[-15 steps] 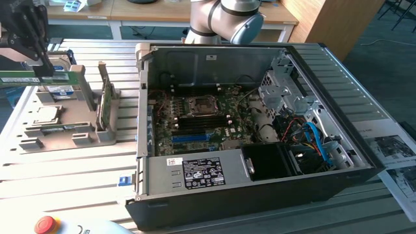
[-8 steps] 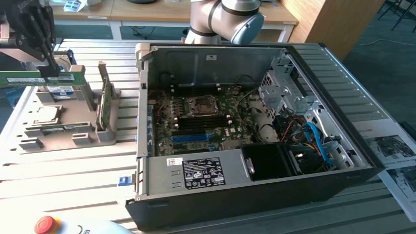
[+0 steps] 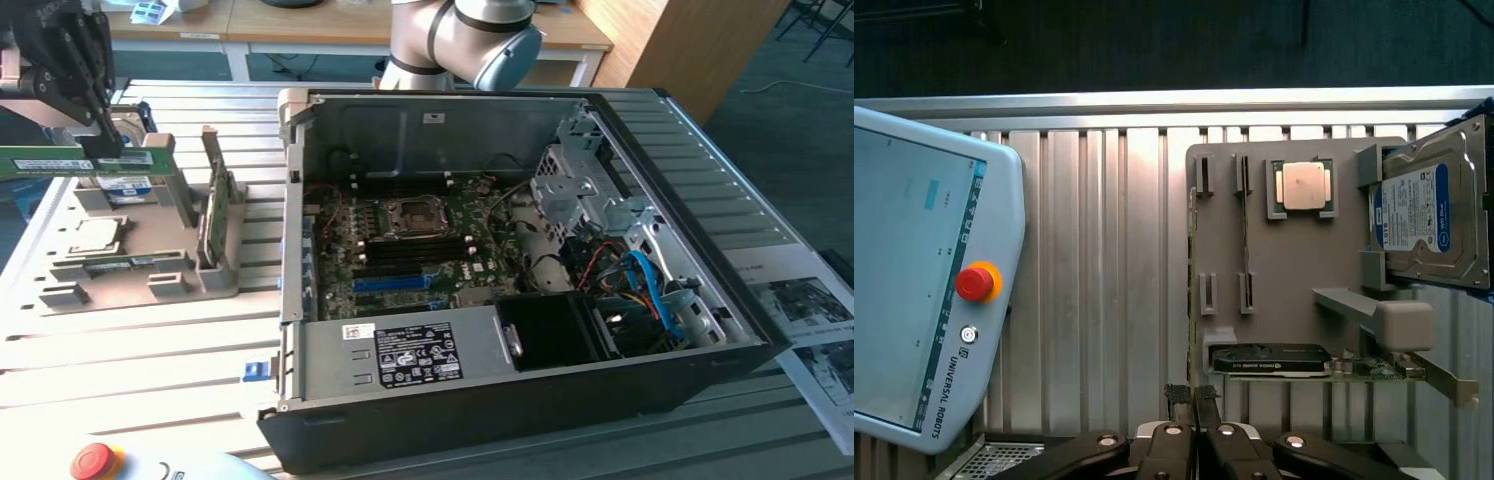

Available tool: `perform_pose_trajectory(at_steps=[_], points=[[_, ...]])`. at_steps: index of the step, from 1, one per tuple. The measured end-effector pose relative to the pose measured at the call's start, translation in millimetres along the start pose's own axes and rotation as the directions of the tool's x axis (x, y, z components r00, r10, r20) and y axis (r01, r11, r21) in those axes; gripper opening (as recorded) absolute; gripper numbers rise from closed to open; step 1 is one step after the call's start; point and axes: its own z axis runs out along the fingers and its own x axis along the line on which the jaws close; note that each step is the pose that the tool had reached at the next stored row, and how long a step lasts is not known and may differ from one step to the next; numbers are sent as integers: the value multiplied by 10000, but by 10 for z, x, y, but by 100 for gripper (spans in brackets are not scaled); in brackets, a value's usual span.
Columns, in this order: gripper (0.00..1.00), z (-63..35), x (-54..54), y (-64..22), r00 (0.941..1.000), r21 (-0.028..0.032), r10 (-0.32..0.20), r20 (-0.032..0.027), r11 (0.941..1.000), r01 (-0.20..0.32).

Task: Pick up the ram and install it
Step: 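Pick up the ram and move it above insertion slot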

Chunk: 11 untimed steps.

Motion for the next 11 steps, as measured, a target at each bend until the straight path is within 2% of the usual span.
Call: perform_pose_trajectory(at_steps=[5, 11], points=[[12, -2, 0, -17, 10000, 1, -8, -2, 10000, 8], [12, 0, -1, -119, 9999, 7, -113, 0, 9999, 113]])
